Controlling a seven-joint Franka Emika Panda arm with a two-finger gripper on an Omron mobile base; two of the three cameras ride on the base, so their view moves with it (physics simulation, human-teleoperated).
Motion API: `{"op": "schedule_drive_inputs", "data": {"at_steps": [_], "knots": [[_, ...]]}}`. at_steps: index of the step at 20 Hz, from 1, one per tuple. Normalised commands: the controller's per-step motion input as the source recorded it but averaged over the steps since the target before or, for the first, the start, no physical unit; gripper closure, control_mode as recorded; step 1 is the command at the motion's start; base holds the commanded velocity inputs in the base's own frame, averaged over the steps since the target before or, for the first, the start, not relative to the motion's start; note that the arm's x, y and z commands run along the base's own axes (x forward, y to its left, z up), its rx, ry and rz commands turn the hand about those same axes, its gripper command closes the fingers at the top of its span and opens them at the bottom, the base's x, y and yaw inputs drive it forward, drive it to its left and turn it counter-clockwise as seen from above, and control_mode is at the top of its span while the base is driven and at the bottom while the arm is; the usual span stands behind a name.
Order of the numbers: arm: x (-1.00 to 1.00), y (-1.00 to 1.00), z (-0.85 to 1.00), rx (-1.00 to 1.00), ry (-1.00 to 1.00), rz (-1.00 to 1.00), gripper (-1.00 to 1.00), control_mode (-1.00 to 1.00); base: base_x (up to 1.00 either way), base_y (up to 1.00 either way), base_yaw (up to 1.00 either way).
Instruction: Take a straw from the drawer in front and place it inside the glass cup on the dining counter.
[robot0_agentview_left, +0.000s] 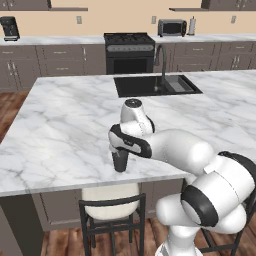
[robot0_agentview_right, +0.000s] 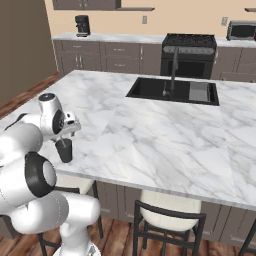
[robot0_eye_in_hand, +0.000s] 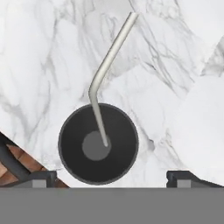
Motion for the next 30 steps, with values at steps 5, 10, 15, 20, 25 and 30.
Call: {"op": "schedule_drive_inputs", "data": {"at_steps": [5, 10, 15, 20, 25, 30], "knots": [[-0.22, -0.32, 0.12, -0.09, 0.17, -0.34, -1.0, -1.0, 0.0, 0.0, 0.0], [-0.88, -0.53, 0.01, 0.01, 0.17, -0.23, -1.0, -1.0, 0.0, 0.0, 0.0], [-1.0, -0.42, 0.02, 0.11, 0.15, -0.17, -1.0, -1.0, 0.0, 0.0, 0.0], [-0.96, -0.3, 0.12, 0.13, 0.04, -0.13, -1.0, -1.0, 0.0, 0.0, 0.0], [-0.64, -0.02, 0.15, 0.07, 0.03, -0.13, -1.0, -1.0, 0.0, 0.0, 0.0], [-0.41, 0.0, 0.04, 0.0, -0.01, -0.05, -1.0, -1.0, 0.0, 0.0, 0.0]]}}
